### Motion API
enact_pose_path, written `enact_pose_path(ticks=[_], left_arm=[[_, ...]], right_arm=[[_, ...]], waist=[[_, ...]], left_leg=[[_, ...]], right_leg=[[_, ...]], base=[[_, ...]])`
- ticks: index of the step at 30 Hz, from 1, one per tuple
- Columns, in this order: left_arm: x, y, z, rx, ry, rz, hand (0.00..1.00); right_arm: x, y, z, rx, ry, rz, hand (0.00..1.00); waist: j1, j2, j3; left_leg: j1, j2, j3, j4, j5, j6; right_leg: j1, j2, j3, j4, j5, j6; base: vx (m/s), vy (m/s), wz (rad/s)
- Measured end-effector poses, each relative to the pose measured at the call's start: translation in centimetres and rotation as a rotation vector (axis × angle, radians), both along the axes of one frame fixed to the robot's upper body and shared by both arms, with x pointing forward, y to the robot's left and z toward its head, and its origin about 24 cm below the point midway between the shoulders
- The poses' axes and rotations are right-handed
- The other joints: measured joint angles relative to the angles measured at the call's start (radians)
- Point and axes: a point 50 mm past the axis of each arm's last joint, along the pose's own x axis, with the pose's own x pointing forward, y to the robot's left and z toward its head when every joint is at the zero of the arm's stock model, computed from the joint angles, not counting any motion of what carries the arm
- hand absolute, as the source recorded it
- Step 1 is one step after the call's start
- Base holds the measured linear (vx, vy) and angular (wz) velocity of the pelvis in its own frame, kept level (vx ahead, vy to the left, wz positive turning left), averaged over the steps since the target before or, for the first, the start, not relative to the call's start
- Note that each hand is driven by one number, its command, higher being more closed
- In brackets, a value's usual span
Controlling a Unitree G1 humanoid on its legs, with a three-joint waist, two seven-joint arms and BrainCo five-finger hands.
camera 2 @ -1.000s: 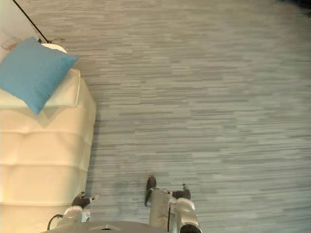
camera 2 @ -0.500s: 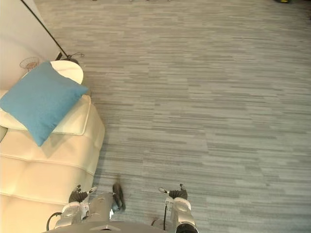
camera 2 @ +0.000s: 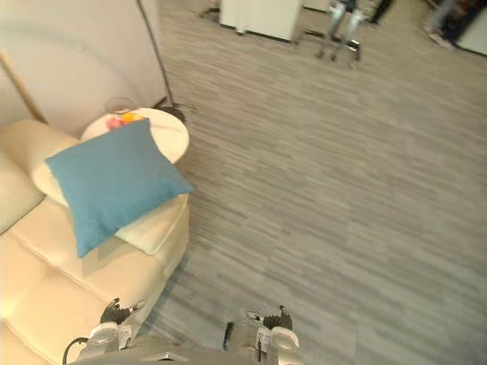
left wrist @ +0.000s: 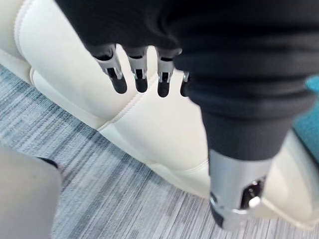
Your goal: Pick up cushions and gather them together orderly.
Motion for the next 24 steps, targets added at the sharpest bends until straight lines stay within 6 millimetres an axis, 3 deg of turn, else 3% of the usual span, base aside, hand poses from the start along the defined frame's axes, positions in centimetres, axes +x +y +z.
enact_pose_path(ticks=[2, 3, 4, 6, 8, 10, 12, 14, 17, 18, 19, 22, 24], left_arm=[[-0.2, 0.1, -0.1, 0.004, 0.008, 0.0, 0.0], [-0.3, 0.1, -0.1, 0.005, 0.01, 0.004, 0.0], [-0.4, -0.1, -0.2, -0.003, 0.015, 0.01, 0.0], [-1.4, -0.9, -0.6, -0.036, 0.041, 0.043, 0.0], [-1.6, -1.3, -0.7, -0.05, 0.048, 0.053, 0.0], [-1.5, -1.2, -0.7, -0.058, 0.04, 0.08, 0.0], [-1.4, -0.9, -0.5, -0.057, 0.024, 0.103, 0.0], [-0.9, -0.9, -0.3, -0.059, 0.001, 0.107, 0.0], [-0.8, -0.8, -0.3, -0.064, -0.006, 0.117, 0.0], [-0.9, -0.9, -0.3, -0.07, -0.005, 0.124, 0.0], [-0.9, -0.9, -0.3, -0.074, -0.006, 0.134, 0.0], [-0.9, 0.7, -0.1, -0.051, -0.023, 0.167, 0.0], [-1.0, 0.9, -0.2, -0.055, -0.017, 0.181, 0.0]], right_arm=[[-0.3, -0.1, -0.2, 0.011, 0.011, -0.027, 0.0], [-0.7, -0.1, -0.4, 0.014, 0.026, -0.029, 0.0], [-0.7, -0.1, -0.4, 0.017, 0.027, -0.029, 0.0], [-0.4, -0.9, -0.2, -0.006, 0.023, -0.026, 0.0], [-0.2, -1.2, 0.0, -0.016, 0.018, -0.019, 0.0], [0.2, -1.2, 0.1, -0.019, 0.007, -0.013, 0.0], [0.1, -0.7, 0.0, -0.013, 0.014, 0.013, 0.0], [0.7, -0.3, 0.1, -0.004, -0.004, 0.023, 0.0], [0.9, -0.4, 0.2, -0.003, -0.009, 0.012, 0.0], [0.8, -0.4, 0.2, -0.005, -0.008, 0.011, 0.0], [0.7, -0.5, 0.1, -0.003, -0.001, 0.005, 0.0], [0.3, 1.8, -0.4, 0.061, 0.012, -0.001, 0.0], [0.1, 1.6, -0.5, 0.062, 0.018, -0.012, 0.0]], waist=[[0.001, -0.003, -0.002], [-0.001, -0.003, -0.006], [0.002, -0.007, -0.017], [0.011, 0.041, -0.034], [0.002, 0.065, -0.042], [-0.001, 0.079, -0.036], [0.011, 0.076, -0.033], [0.025, 0.075, -0.032], [0.031, 0.073, -0.031], [0.032, 0.074, -0.032], [0.036, 0.063, -0.032], [0.036, -0.005, -0.036], [0.039, -0.017, -0.038]], left_leg=[[0.024, 0.0, -0.078, 0.005, -0.035, -0.029], [0.026, -0.003, -0.113, 0.029, -0.063, -0.058], [0.029, 0.005, -0.131, 0.038, -0.077, -0.073], [0.025, 0.06, -0.143, 0.041, -0.079, -0.097], [-0.012, 0.086, -0.129, 0.097, -0.065, -0.13], [-0.108, 0.14, -0.022, 0.327, -0.041, -0.208], [-0.192, 0.225, 0.153, 0.511, -0.046, -0.191], [-0.259, 0.276, 0.301, 0.481, -0.059, -0.14], [-0.294, 0.267, 0.356, 0.278, -0.03, -0.117], [-0.295, 0.262, 0.359, 0.169, 0.074, -0.109], [-0.282, 0.25, 0.37, 0.146, 0.13, -0.093], [-0.25, 0.174, 0.385, 0.077, 0.139, -0.072], [-0.224, 0.144, 0.392, 0.059, 0.132, -0.06]], right_leg=[[0.001, 0.029, 0.103, -0.218, 0.029, -0.018], [0.01, 0.034, 0.114, -0.263, 0.115, -0.014], [0.009, 0.042, 0.106, -0.243, 0.143, -0.035], [0.001, 0.06, 0.032, -0.196, 0.076, -0.063], [0.026, 0.059, -0.02, -0.203, 0.054, -0.08], [0.121, 0.063, -0.088, -0.26, 0.037, -0.096], [0.228, 0.067, -0.146, -0.332, 0.036, -0.097], [0.306, 0.063, -0.198, -0.402, 0.037, -0.098], [0.352, 0.04, -0.238, -0.44, 0.037, -0.094], [0.366, 0.037, -0.249, -0.447, 0.032, -0.077], [0.378, 0.029, -0.243, -0.451, 0.028, -0.059], [0.389, -0.023, -0.217, -0.492, 0.053, -0.042], [0.388, -0.049, -0.211, -0.462, 0.061, -0.03]], base=[[0.34, -0.308, 1.12], [0.31, -0.277, 0.97], [0.33, -0.276, 0.7], [0.45, -0.336, 0.59], [0.4, -0.254, 0.78], [0.4, -0.231, 1.02], [0.29, -0.139, 0.76], [0.23, -0.02, 0.61], [0.19, 0.123, 0.48], [0.17, 0.164, 0.29], [0.23, 0.19, 0.29], [0.2, 0.175, 0.16], [0.16, 0.122, 0.04]])
